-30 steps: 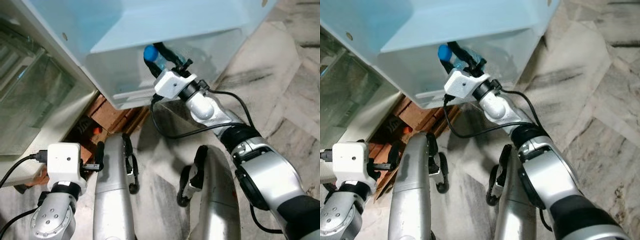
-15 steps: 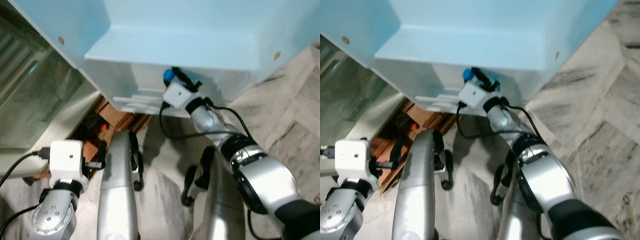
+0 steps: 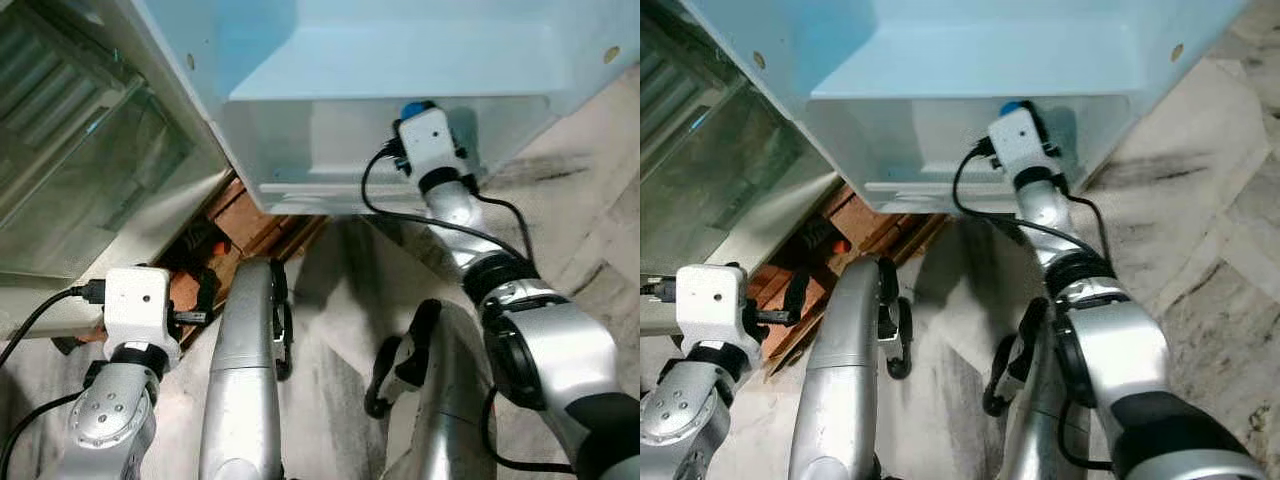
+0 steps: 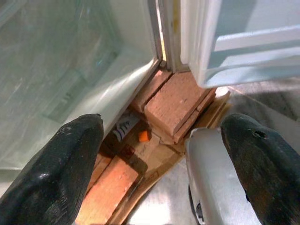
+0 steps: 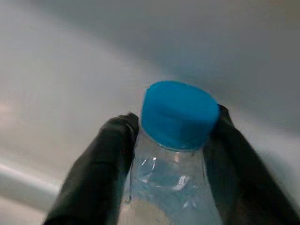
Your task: Restocking fridge
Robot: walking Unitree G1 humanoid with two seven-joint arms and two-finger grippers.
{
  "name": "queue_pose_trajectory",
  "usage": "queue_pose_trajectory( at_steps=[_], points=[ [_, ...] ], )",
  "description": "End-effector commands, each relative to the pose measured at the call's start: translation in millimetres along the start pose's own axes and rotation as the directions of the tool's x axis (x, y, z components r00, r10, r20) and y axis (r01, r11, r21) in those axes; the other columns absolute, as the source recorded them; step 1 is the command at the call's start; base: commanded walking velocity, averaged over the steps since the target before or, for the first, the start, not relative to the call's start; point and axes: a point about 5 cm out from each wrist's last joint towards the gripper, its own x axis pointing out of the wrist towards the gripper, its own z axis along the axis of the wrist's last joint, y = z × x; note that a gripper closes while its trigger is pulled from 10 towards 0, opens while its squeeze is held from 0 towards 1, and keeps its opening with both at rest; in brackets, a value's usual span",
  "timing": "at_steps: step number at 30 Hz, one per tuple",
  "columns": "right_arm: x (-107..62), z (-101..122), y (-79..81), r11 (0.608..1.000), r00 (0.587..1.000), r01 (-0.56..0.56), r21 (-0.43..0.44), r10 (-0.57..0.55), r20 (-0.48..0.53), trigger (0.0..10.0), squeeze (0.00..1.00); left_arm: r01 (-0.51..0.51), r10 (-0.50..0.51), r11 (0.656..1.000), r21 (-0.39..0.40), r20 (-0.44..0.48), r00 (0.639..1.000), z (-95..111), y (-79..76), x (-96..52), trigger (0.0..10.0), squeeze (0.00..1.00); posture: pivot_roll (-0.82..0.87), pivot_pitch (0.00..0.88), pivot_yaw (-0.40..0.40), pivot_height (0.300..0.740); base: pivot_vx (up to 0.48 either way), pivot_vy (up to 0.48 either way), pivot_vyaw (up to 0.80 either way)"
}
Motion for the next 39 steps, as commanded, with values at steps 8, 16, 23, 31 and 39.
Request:
queue_pose_trajectory(
  at_steps=[8,16,23,31,39],
  points=[
    [9.6,20,-18.6,0.995,0.993,0.082,-0.058,-0.076,0.092,10.0,1.00,0.007,-0.007,1.000,0.004,0.000,1.000,-6,-3.0,15.1,10.0,0.00,0.27,0.361,0.051,0.583,0.000,0.000,0.00],
    [17.9,40,-1.9,0.999,0.993,-0.020,0.042,0.015,0.114,10.0,1.00,0.011,-0.011,1.000,0.004,-0.003,1.000,-12,-5.1,33.6,10.0,0.00,0.24,0.295,0.030,0.583,0.000,0.000,0.00],
    [13.3,40,17.5,0.974,0.982,-0.158,0.162,0.138,0.127,10.0,1.00,-0.010,0.010,1.000,0.021,-0.020,1.000,-18,-3.0,42.7,10.0,0.00,0.20,0.264,0.018,0.583,0.000,0.000,0.00],
    [-33.7,21,31.6,0.946,0.932,-0.280,0.162,0.228,0.283,10.0,1.00,-0.031,0.031,1.000,-0.002,0.015,0.999,-23,-8.9,55.7,10.0,0.00,0.12,0.209,-0.019,0.583,0.000,0.000,0.00],
    [-102.9,-26,34.9,0.952,0.978,-0.199,0.235,0.176,0.113,10.0,0.00,-0.045,0.045,0.999,-0.028,0.014,0.999,-36,-10.9,52.3,10.0,0.00,0.11,0.142,-0.042,0.583,0.000,0.000,0.00]
  ],
)
